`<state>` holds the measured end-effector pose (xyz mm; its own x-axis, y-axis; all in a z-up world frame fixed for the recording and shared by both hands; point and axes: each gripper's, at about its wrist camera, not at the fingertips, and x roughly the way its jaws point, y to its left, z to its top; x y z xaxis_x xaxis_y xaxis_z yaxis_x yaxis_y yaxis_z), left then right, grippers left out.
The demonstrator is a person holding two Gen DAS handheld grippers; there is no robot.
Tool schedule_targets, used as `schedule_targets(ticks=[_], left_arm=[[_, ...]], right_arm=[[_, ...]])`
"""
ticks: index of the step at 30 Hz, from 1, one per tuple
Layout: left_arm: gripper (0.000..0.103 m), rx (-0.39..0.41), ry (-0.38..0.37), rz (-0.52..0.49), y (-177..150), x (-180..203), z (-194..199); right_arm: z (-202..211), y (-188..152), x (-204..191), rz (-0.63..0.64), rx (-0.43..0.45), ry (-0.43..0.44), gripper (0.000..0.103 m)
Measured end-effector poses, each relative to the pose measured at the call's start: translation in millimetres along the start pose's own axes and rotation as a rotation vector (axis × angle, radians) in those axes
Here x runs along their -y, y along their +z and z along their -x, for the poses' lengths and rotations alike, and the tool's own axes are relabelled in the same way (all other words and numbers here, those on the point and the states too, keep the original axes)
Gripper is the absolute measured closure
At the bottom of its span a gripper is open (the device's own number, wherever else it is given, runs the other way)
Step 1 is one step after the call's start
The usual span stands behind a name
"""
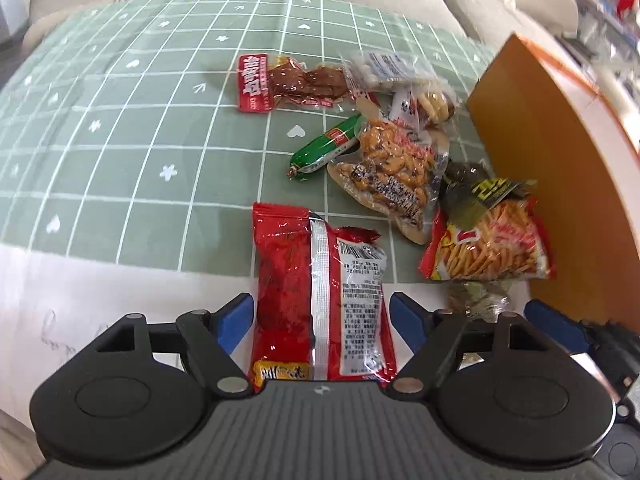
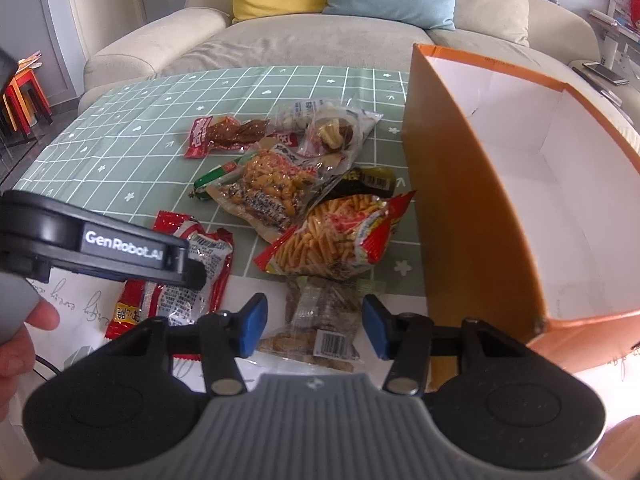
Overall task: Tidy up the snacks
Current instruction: 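Carry the red bag with the left gripper while the right gripper carries the nut packet into the box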
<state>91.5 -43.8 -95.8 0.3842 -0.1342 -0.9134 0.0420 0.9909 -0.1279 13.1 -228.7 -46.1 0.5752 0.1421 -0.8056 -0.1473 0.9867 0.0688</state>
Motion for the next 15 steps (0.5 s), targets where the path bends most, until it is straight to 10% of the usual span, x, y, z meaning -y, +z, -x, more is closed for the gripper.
schedule_targets(ticks=[15], left_arm=[[0.008, -0.013, 0.101, -0.113, 2, 22, -16]], right_arm=[[-23, -1, 9, -0.044, -0.057, 0.02, 0.057]])
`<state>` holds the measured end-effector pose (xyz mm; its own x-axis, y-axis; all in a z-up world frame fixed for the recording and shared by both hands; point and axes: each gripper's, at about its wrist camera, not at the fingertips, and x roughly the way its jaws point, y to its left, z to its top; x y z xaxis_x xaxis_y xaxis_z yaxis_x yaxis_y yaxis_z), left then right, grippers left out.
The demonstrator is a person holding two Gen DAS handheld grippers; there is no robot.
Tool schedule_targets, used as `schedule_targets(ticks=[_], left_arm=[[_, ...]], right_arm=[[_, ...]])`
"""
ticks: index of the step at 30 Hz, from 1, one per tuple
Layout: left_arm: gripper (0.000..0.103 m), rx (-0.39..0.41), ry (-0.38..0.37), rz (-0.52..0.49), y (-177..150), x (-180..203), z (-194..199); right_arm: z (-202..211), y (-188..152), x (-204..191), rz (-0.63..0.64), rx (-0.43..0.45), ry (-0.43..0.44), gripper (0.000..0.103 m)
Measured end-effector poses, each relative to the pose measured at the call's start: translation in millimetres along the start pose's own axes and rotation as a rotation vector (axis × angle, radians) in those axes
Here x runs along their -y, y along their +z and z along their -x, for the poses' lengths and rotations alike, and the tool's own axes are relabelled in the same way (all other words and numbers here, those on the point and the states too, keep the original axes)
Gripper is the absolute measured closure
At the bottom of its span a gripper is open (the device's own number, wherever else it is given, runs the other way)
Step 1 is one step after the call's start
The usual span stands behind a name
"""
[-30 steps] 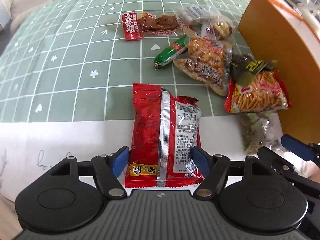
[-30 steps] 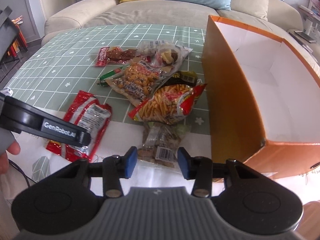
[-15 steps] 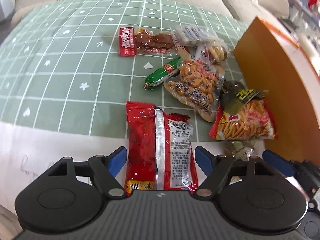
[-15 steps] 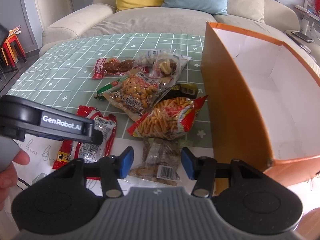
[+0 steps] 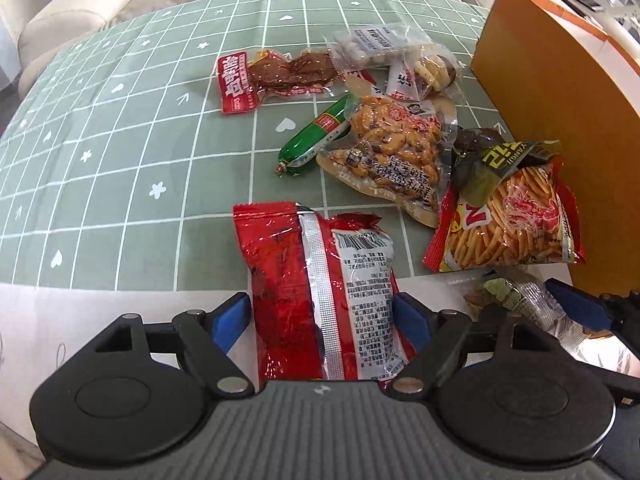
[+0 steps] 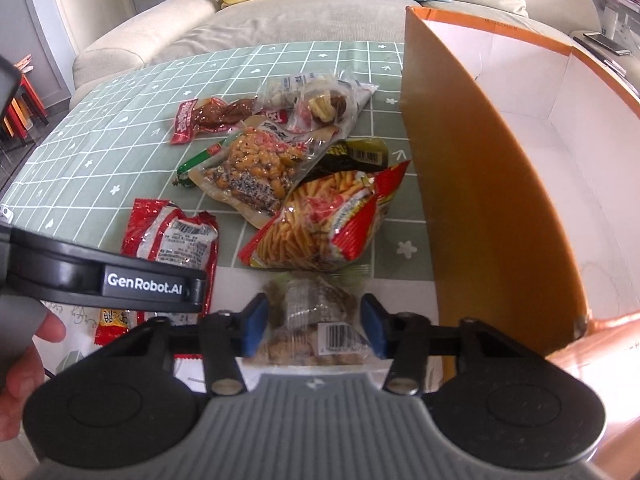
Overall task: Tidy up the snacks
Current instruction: 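Carry the red bag with the left gripper while the right gripper carries the nut packet into the box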
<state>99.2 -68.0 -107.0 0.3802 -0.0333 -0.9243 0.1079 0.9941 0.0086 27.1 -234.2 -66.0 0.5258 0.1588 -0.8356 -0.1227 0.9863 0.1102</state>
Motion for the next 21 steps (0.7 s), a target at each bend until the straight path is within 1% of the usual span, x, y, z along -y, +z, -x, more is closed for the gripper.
schedule_targets(ticks=[2, 5, 7, 12, 16, 19, 21], left_arm=[[0.009, 0.008, 0.001, -0.015, 0, 2, 0], [0.019, 0.003, -0.02, -0.017, 0, 0, 2], [0.019, -0.009, -0.023, -0.022, 0, -2, 3], [0.02, -0.026, -0.013, -0.026, -6, -7, 11], [0.02, -0.033, -0.014, -0.017, -10, -11, 24], [0.02, -0.037, -0.001, -0.018, -11, -12, 36], [0.019, -0.038, -0.006, -0.012, -12, -13, 45]], right_arm=[[0, 0, -1, 0.01, 0.001, -0.002, 0.059], [1, -1, -3, 0.032, 0.001, -0.002, 0.063], [3, -1, -3, 0.037, -0.006, 0.008, 0.066], [8, -2, -8, 0.072, -0.027, 0.004, 0.069], [16, -3, -11, 0.078, -0.069, 0.015, 0.07], [25, -4, -11, 0.077, -0.084, 0.037, 0.071], [33, -5, -14, 0.094, -0.084, 0.043, 0.071]])
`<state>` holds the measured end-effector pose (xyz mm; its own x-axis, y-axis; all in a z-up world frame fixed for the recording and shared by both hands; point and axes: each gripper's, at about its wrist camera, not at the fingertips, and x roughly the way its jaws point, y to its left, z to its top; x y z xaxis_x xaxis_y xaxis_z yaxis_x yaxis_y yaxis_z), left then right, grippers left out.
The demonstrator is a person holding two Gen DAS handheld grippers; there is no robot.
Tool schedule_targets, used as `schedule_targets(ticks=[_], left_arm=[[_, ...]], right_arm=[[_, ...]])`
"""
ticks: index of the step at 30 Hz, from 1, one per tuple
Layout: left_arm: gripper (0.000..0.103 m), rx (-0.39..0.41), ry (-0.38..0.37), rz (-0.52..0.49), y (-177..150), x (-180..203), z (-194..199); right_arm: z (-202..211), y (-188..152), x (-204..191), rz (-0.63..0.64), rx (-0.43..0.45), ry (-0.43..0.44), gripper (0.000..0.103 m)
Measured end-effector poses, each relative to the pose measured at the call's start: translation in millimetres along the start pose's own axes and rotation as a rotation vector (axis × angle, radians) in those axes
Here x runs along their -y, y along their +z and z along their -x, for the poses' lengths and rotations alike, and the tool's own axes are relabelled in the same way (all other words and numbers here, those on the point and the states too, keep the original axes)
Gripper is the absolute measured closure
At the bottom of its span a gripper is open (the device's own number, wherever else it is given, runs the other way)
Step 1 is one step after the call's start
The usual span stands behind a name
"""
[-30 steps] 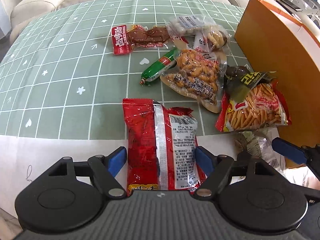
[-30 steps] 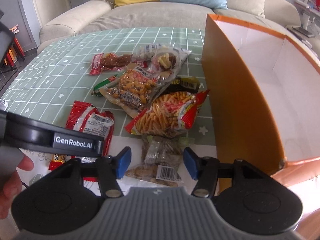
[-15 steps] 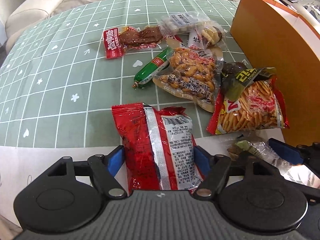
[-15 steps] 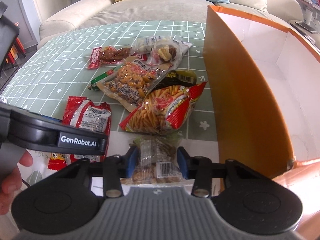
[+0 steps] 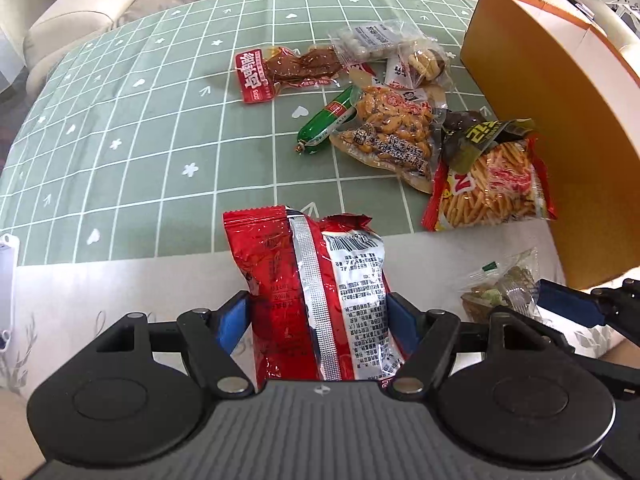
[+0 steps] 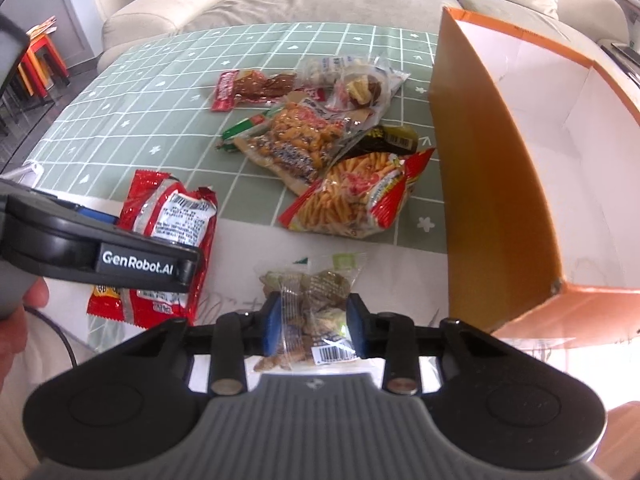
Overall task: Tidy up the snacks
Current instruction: 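Carry the red bag with the left gripper while the right gripper carries the nut packet into the box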
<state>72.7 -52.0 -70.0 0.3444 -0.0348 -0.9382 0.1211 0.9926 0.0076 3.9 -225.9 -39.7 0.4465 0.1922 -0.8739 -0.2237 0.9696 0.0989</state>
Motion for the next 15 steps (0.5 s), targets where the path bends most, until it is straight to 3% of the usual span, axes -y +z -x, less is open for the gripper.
schedule_targets(ticks=[8, 15], left_arm=[[0.02, 0.017, -0.005, -0.027, 7, 4, 36], [0.02, 0.127, -0.004, -0.053, 38, 25, 78]], right_arm=[[40, 4, -11, 0.11, 0.055, 0.034, 0.071], [76, 29, 5, 0.169, 0.164, -0.009, 0.071]])
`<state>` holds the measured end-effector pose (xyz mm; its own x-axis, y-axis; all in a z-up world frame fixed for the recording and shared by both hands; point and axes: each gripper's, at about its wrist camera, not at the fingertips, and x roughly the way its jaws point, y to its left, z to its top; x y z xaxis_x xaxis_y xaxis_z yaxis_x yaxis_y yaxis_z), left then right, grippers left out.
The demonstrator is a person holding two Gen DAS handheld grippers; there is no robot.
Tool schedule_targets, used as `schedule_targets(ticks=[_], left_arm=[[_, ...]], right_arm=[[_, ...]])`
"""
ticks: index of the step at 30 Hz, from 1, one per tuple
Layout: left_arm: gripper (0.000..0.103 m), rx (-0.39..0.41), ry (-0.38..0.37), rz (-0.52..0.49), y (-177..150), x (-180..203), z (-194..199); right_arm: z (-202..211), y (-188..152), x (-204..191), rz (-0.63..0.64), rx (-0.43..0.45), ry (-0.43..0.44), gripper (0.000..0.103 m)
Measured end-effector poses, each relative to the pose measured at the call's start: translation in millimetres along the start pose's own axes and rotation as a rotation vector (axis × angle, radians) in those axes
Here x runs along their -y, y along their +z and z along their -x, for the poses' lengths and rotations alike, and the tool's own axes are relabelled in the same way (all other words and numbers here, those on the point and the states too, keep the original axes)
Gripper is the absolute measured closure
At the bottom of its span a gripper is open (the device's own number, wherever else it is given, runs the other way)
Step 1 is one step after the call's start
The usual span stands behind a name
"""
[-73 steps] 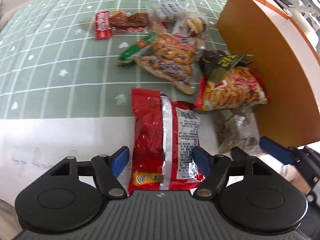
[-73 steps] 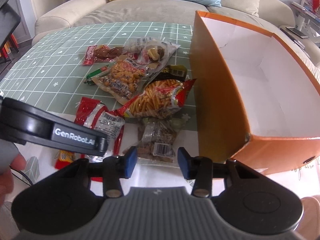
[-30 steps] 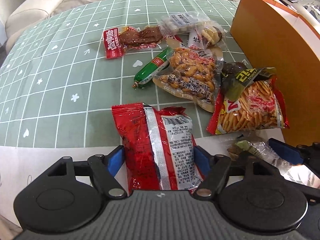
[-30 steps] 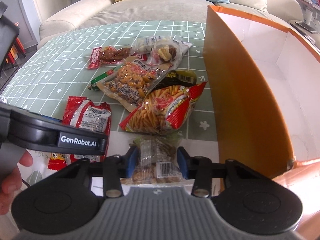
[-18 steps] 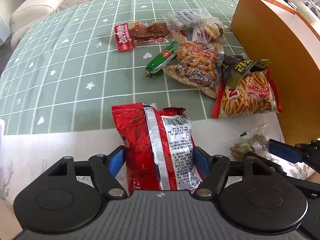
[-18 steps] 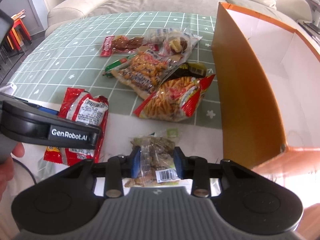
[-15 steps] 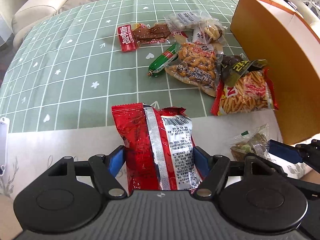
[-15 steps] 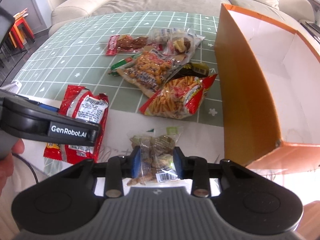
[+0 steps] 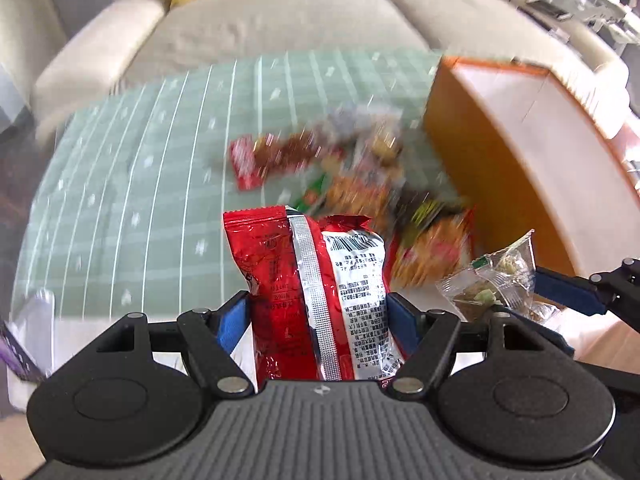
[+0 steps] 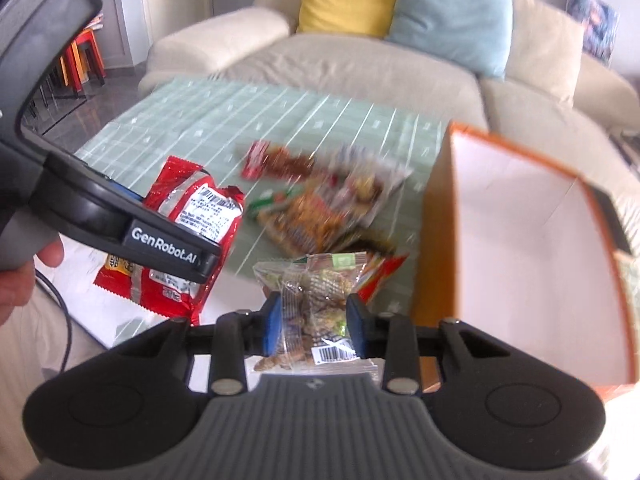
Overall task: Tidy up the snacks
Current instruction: 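Carry the red bag with the left gripper while the right gripper carries the nut packet into the box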
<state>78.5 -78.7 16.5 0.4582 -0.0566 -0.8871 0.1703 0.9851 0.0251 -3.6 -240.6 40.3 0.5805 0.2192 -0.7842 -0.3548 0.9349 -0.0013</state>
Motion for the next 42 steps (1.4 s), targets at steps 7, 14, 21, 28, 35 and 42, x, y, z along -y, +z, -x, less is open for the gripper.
schedule_targets(ticks=[7, 14, 21, 28, 35, 42], left_arm=[[0.02, 0.128, -0.07, -0.017, 48, 40, 29], [0.02, 0.157, -0.14, -0.038, 92, 87, 23], [0.02, 0.132, -0.159, -0.037, 121, 129, -2], [0.02, 0.073, -0.189, -0.021, 139, 151, -35], [0.02, -0.021, -0.238, -0.025, 153, 165, -80], [0.02, -0.083, -0.195, -0.048, 159, 174, -112]], right_arm=[[30, 27, 50, 0.011, 0.074, -0.098, 0.071], [38, 45, 105, 0.024, 0.067, -0.185, 0.071], [16, 57, 155, 0.008, 0.023, -0.227, 0.071], [-19, 58, 191, -0.011, -0.028, -0.226, 0.071], [-56, 51, 215, -0.014, -0.073, -0.167, 0.071], [-97, 45, 231, -0.046, -0.143, -0.132, 0.071]])
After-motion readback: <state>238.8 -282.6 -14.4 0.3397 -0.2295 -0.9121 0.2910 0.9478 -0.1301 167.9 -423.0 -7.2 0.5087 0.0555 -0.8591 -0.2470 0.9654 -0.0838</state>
